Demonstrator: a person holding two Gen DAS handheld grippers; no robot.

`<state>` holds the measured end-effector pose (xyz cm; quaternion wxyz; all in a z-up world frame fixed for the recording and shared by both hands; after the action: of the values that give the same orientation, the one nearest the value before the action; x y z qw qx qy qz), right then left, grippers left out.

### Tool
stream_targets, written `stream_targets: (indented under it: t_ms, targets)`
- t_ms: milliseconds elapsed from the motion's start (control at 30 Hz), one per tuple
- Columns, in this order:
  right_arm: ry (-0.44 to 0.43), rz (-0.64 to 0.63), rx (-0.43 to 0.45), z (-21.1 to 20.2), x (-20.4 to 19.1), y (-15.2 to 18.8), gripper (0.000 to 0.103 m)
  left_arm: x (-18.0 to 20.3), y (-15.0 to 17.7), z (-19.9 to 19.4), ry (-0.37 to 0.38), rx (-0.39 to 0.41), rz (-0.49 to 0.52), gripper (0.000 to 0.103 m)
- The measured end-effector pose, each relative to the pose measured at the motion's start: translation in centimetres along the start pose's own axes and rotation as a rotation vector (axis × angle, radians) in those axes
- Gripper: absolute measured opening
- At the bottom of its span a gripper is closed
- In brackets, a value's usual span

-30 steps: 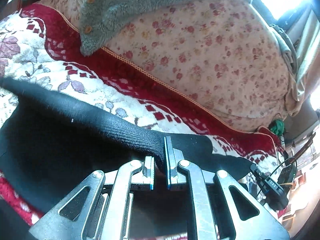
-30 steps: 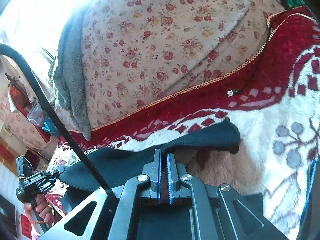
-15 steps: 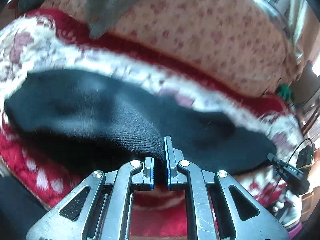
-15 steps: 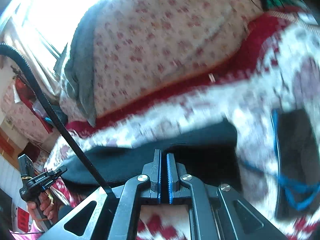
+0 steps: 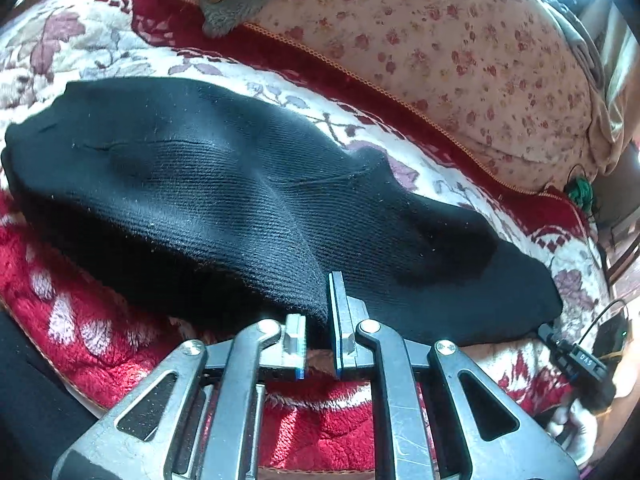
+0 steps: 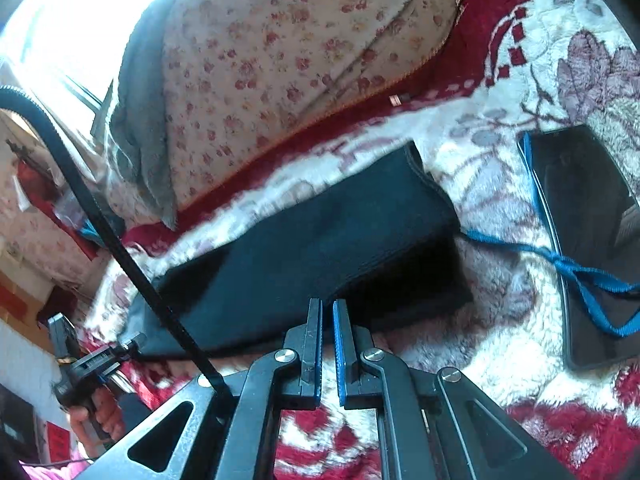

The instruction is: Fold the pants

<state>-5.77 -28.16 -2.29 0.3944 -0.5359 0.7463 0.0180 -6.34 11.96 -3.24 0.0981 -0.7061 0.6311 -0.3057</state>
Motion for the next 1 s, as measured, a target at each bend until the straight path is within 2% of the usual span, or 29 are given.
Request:
stream_targets:
  t_ms: [100, 167, 233, 300, 433, 567, 700, 833, 1000]
  targets:
    - [-0.061, 0.083, 0.011, -0.6, 0.2, 0.1, 0.005, -0.2, -0.1, -1.3, -0.011, 0.016, 0.015, 0.021]
    - [-0.087, 0.092, -0.005, -1.0, -0.6, 0.3, 0.007, -0.8, -0.3, -2.7, -0.016, 0.041, 0.013, 0.029]
    - [-0.085, 0.052, -0.016, -1.4, -2.0, 0.6, 0.012, -1.9, -0.5, -4.0, -0.027, 0.061, -0.007, 0.029]
    - [-0.119, 0.014, -0.033, -1.4, -3.8, 0.9, 0.018, -3.9, -0.8, -5.4, -0.056, 0.093, -0.047, 0.029]
    - [-0.229, -0.071, -0.084, -0.2, -9.3, 1.7, 0.033, -8.8, -0.9, -7.7, -0.088, 0.139, -0.166, 0.046]
    - [-0.325, -0.160, -0.174, 2.9, -15.0, 3.7, 0.038, -13.3, -0.6, -8.8, -0.127, 0.153, -0.266, 0.047]
    - [-0.372, -0.289, -0.267, 7.0, -21.5, 6.9, 0.042, -15.3, -0.1, -8.2, -0.117, 0.124, -0.316, 0.047]
    - [-0.371, -0.484, -0.341, 11.2, -27.7, 11.2, 0.046, -16.8, -0.5, -7.5, -0.111, 0.117, -0.365, 0.047]
    - [-0.331, -0.655, -0.357, 14.3, -31.5, 14.8, 0.047, -18.0, -2.0, -7.1, -0.118, 0.143, -0.376, 0.047]
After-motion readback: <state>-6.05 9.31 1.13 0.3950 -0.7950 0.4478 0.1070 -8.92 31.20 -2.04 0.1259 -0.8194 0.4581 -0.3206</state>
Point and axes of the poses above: each gripper's, at about its wrist camera, not at the fingertips, and z roughly the way its jaws point, x to its right, y to its underside, the point moved 8 cm from there along z, roughly the way its jaws point, and after that the axes turned 8 degrees about z, right-handed, at the moved point
